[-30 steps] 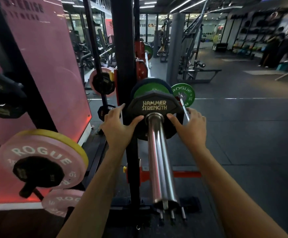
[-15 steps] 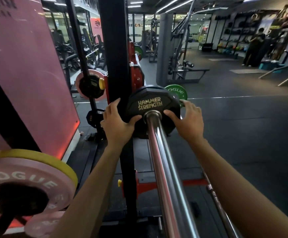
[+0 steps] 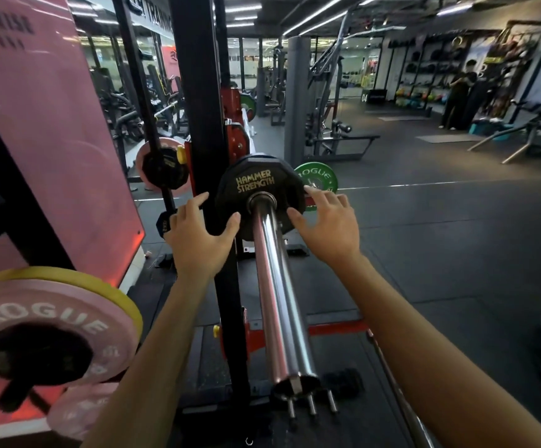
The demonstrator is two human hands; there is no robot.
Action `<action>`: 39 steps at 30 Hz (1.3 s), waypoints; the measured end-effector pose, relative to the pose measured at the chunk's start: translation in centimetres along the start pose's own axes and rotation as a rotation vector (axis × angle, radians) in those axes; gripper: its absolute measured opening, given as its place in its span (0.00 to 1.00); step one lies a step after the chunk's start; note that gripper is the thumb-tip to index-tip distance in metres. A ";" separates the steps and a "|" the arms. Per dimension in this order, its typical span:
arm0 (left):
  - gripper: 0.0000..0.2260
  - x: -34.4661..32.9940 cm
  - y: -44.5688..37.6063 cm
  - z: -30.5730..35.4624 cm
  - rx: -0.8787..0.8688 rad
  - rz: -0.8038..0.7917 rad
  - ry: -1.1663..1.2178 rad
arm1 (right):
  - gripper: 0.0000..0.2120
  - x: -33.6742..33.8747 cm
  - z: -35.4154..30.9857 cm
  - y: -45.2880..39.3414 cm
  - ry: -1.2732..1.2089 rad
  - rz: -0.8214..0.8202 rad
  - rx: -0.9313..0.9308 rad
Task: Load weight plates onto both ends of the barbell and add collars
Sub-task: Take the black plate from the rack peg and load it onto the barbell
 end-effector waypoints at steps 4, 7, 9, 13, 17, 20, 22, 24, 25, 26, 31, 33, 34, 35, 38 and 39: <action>0.27 1.7 4.2 1.7 0.001 0.003 -0.053 | 0.26 3.0 -0.1 3.7 0.019 -0.009 0.076; 0.28 3.2 7.7 3.4 0.029 -0.002 -0.090 | 0.26 5.0 0.0 6.9 0.039 -0.050 0.098; 0.29 4.4 10.3 4.5 0.046 -0.010 -0.117 | 0.26 6.7 0.0 9.2 0.044 -0.058 0.106; 0.30 7.4 16.3 6.0 0.033 -0.008 -0.185 | 0.26 10.3 -0.1 13.8 -0.022 -0.017 0.112; 0.28 9.5 21.1 8.3 -0.015 -0.070 -0.270 | 0.26 12.3 0.1 18.2 -0.124 -0.075 0.047; 0.29 10.7 22.9 10.0 -0.070 -0.117 -0.339 | 0.26 13.5 0.1 21.0 -0.157 -0.115 -0.007; 0.29 11.7 23.6 10.5 -0.072 -0.123 -0.363 | 0.27 14.5 -0.4 22.5 -0.126 -0.094 -0.005; 0.29 12.8 24.3 10.5 -0.070 -0.125 -0.387 | 0.25 15.0 -1.4 23.9 -0.073 -0.083 0.015; 0.30 13.5 24.6 10.5 -0.072 -0.126 -0.395 | 0.24 15.3 -2.1 24.5 -0.051 -0.086 0.022; 0.30 14.3 24.8 10.4 -0.072 -0.124 -0.401 | 0.23 15.5 -2.9 25.1 -0.035 -0.089 0.026; 0.28 21.0 25.0 8.4 -0.021 -0.095 -0.394 | 0.25 16.5 -10.1 27.9 -0.020 -0.057 0.077; 0.29 25.4 25.2 7.3 -0.002 -0.060 -0.387 | 0.26 16.3 -14.9 28.9 -0.045 -0.063 0.105; 0.30 28.0 25.2 6.7 0.003 -0.032 -0.397 | 0.26 15.9 -17.6 29.3 -0.066 -0.075 0.129; 0.32 30.8 25.2 6.0 0.013 -0.001 -0.413 | 0.26 15.6 -20.6 29.7 -0.092 -0.084 0.165; 0.31 39.8 25.9 3.2 0.057 0.120 -0.455 | 0.26 14.5 -29.5 30.9 -0.159 -0.117 0.290; 0.29 42.7 26.3 2.3 0.062 0.174 -0.468 | 0.26 14.2 -32.3 31.4 -0.177 -0.130 0.321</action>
Point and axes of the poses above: each hand's wrist, its own y-axis away from the middle knuckle, its own x-axis out of the back of the hand, z = x × y, the point moved 6 cm from there along -y, towards the middle knuckle, and after that the axes turned 9 degrees about y, right-handed, at the moved point
